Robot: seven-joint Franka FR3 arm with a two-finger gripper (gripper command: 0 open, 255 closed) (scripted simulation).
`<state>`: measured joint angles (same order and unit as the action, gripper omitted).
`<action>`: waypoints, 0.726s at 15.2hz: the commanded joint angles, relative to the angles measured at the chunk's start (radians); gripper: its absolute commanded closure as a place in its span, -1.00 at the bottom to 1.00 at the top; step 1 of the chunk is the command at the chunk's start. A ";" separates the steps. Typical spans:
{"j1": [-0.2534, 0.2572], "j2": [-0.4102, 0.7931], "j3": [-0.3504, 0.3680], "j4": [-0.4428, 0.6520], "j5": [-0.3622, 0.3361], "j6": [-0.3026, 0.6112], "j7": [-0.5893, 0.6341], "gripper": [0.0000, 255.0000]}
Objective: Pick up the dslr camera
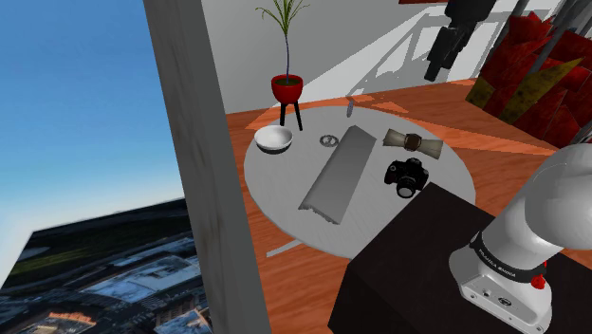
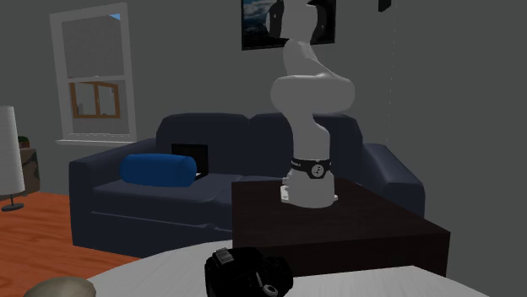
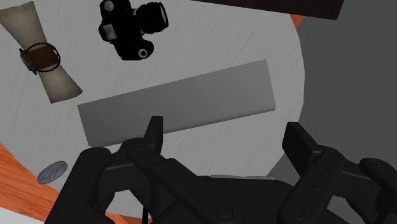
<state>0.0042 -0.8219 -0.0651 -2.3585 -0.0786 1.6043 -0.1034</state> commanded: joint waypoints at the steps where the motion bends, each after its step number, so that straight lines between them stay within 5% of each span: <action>1: 0.000 0.000 0.000 0.000 0.000 0.000 0.000 -1.00; 11: -0.125 0.135 -0.088 -0.197 0.011 0.288 0.172 -1.00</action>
<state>-0.1100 -0.7098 -0.1465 -2.5421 -0.0712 1.8592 0.0474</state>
